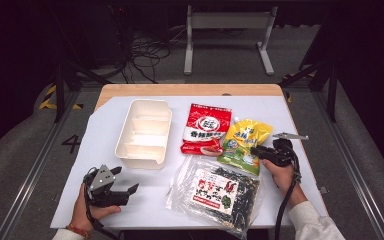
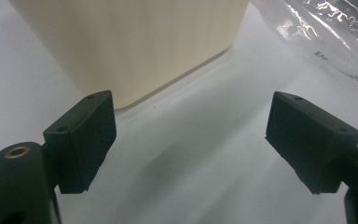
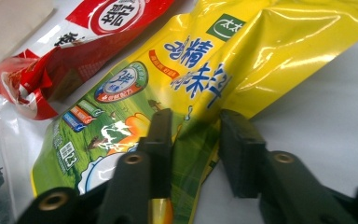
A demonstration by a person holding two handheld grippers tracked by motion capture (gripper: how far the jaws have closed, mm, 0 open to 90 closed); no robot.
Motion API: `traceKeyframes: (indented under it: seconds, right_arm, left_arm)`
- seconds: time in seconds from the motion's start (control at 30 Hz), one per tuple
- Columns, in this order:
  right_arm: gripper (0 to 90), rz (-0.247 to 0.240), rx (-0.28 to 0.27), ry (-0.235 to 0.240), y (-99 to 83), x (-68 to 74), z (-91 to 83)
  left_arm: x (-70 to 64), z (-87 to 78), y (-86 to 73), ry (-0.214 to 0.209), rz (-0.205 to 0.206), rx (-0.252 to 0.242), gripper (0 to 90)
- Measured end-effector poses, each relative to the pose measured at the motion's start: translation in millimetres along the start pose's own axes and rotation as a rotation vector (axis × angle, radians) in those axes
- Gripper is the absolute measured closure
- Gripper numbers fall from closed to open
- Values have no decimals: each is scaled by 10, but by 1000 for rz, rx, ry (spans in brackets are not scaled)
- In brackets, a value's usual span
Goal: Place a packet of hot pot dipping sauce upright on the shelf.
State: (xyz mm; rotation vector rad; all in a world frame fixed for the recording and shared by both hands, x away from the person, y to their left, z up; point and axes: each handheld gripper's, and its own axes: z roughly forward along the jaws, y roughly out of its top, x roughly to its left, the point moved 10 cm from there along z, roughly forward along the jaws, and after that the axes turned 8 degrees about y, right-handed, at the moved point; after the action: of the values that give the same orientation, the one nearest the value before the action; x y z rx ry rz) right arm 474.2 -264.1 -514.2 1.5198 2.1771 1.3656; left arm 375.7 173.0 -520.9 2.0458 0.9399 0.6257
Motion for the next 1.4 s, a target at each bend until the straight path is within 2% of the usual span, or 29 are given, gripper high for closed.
traceKeyframes:
  seconds: [0.03,0.13,0.2,0.23,0.4,0.57,0.77,0.9,0.93,1.03,1.07,1.13,1.17,1.2,1.23,1.27,1.3,1.4]
  right_arm:
    - [701,0,0,0,0,0,0]
    - [802,-35,7,5,17,26,-5]
    - [848,-56,1,18,23,43,-12]
    - [861,-57,-2,28,28,48,-21]
    - [864,-91,-25,37,40,68,-34]
    - [863,-111,-23,14,43,70,-64]
    - [862,-100,-22,-14,50,25,-106]
    - [801,-76,-19,-47,61,-25,-136]
    - [742,-76,-18,-75,75,-35,-145]
    - [581,-102,-48,-122,177,5,-208]
    - [582,-105,-64,-118,222,41,-235]
    - [545,-132,-95,-68,314,222,-256]
    - [515,-148,-84,-39,330,325,-226]
    - [515,-148,-84,-39,330,325,-226]
    - [494,-179,-49,32,339,571,-95]
    - [494,-179,-49,32,339,571,-95]
    - [461,-182,-22,85,336,733,41]
    - [427,-176,37,131,321,889,287]
  left_arm:
    - [0,0,0,0,0,0,168]
    - [-8,12,22,-5,0,-4,171]
    - [16,0,89,22,9,-26,175]
    - [20,-12,115,21,-3,-37,182]
    - [27,-37,128,12,-12,-46,181]
    - [5,-26,85,3,3,-27,180]
    - [-2,-24,76,0,1,-20,178]
    - [-7,-30,81,-4,3,-20,175]
    - [-9,-32,83,-7,4,-21,174]
    - [-7,-40,87,-11,-1,-23,173]
    - [-9,-40,89,-14,0,-24,172]
    - [-12,-35,93,-18,-3,-22,172]
    - [-23,-22,109,-23,1,-21,172]
    - [-23,-22,109,-23,1,-21,172]
    - [-49,-18,119,-26,0,-22,171]
    - [-49,-18,119,-26,0,-22,170]
    - [-57,-27,120,-31,13,-23,171]
    - [-42,-23,98,-29,10,-11,170]
